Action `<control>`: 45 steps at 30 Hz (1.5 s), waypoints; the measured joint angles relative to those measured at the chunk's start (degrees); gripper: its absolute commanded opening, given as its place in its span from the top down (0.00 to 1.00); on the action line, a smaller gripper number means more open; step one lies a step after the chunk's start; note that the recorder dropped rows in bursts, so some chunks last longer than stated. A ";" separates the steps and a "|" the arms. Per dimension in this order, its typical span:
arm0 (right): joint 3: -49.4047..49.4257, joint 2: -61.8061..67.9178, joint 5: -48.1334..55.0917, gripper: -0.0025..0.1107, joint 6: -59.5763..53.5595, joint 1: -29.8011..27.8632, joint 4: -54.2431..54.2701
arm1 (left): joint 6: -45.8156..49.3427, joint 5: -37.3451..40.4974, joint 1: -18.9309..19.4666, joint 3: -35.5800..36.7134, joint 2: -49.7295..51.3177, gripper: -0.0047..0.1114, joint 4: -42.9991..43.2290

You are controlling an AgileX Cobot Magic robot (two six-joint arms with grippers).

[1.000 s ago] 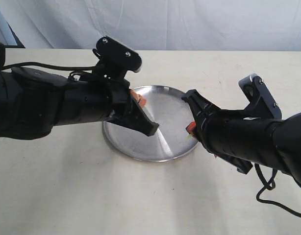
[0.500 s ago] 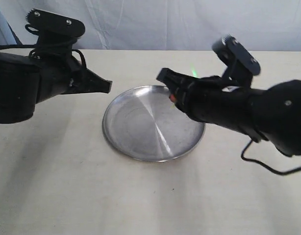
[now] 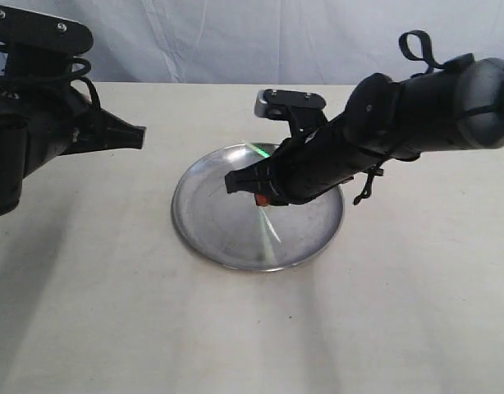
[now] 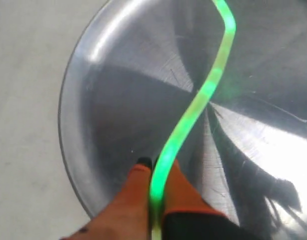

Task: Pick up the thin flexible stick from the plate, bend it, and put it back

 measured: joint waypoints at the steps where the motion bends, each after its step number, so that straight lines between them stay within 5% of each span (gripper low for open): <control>1: -1.11 1.11 1.29 0.99 -0.10 0.00 -1.62 | 0.00 0.00 0.00 0.00 0.00 0.96 -0.11; 5: -5.39 5.10 5.07 0.98 -0.08 0.00 -8.09 | 0.00 0.11 0.00 0.00 0.00 0.96 -0.13; 9: -6.55 5.78 6.87 0.66 -0.08 0.00 -10.28 | 0.00 0.11 0.00 0.00 0.00 0.96 -0.23; 13: -6.55 5.83 8.05 0.57 -0.08 0.00 -10.72 | 0.00 0.46 0.00 0.00 0.00 0.96 -0.23; 18: -6.55 3.16 11.77 0.62 1.50 -0.35 -13.65 | 0.00 1.33 0.00 0.00 0.00 0.96 -0.23; 24: -6.55 -6.72 15.85 0.97 14.90 -1.69 -29.01 | 0.00 1.46 0.00 0.00 -0.03 0.96 -0.23; 31: -5.22 -20.57 23.00 0.98 21.98 -2.02 -38.27 | 0.47 2.49 0.00 0.60 -3.99 0.96 -0.23; 35: -0.14 -28.69 22.13 0.98 22.37 -2.02 -37.60 | 2.70 11.48 0.00 2.66 -9.44 0.96 -0.23; 42: 11.65 -42.58 17.34 0.98 22.47 -2.02 -34.62 | 9.88 45.08 0.00 6.77 -17.94 0.96 1.34; 45: 16.83 -47.82 14.29 0.98 22.47 -2.02 -33.51 | 10.46 51.78 0.00 7.14 -19.00 0.96 4.73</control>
